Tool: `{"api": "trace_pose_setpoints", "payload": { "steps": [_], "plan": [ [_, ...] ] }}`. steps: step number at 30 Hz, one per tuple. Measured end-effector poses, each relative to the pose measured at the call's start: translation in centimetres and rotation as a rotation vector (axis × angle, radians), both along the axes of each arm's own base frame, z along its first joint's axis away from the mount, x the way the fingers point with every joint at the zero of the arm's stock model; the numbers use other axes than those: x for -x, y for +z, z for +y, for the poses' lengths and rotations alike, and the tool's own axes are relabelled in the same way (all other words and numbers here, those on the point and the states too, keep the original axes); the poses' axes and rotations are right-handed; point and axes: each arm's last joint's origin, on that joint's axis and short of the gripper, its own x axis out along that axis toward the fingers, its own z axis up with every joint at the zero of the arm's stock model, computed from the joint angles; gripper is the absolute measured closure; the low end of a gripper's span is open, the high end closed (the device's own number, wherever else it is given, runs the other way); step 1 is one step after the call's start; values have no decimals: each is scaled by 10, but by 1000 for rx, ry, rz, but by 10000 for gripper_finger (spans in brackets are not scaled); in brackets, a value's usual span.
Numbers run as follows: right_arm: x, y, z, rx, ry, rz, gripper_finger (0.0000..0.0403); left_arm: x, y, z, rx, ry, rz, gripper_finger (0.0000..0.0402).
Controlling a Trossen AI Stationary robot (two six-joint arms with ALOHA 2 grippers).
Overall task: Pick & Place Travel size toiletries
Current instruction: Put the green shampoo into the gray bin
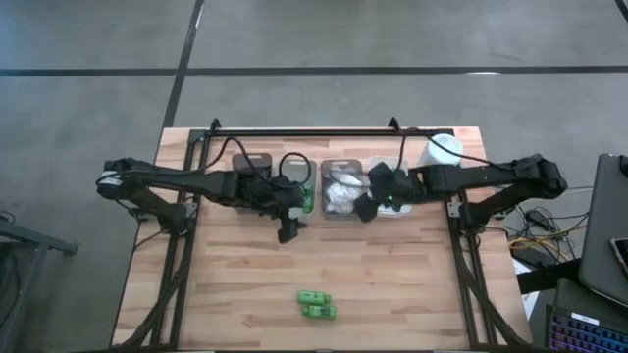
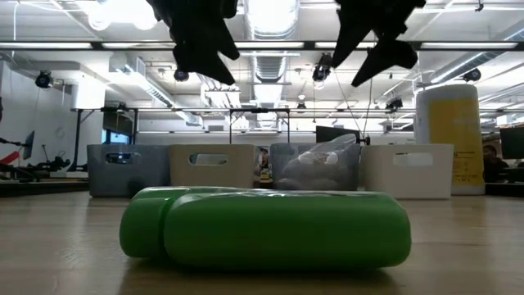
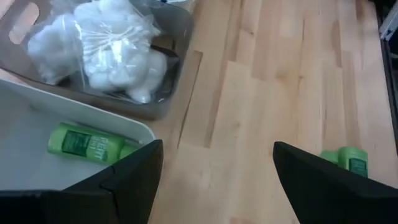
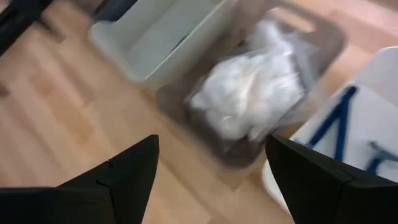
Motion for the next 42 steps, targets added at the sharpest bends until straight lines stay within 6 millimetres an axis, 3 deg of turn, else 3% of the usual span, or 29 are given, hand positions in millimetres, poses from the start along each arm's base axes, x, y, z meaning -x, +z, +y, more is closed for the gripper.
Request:
{"api": "trace_pose_setpoints", "payload": {
  "steps": [4,9,19,25,34,42],
  "plan": [
    [0,-3,21,-5,73,-15,102,1,0,-11,66,-34,5,94],
    [2,-16,39,-26,117,-18,92,7,-3,-41,92,-123,47,94],
    [2,-35,63,-86,224,-73,80,11,-15,-94,73,-171,80,94],
    [-2,-47,77,-99,276,-52,95,1,-42,-121,66,-220,138,94],
    [-7,-71,103,-130,306,22,125,-15,-76,-147,104,-290,164,94],
    [-2,-81,124,-159,329,58,113,-31,-113,-171,31,-385,145,94]
  ]
}}
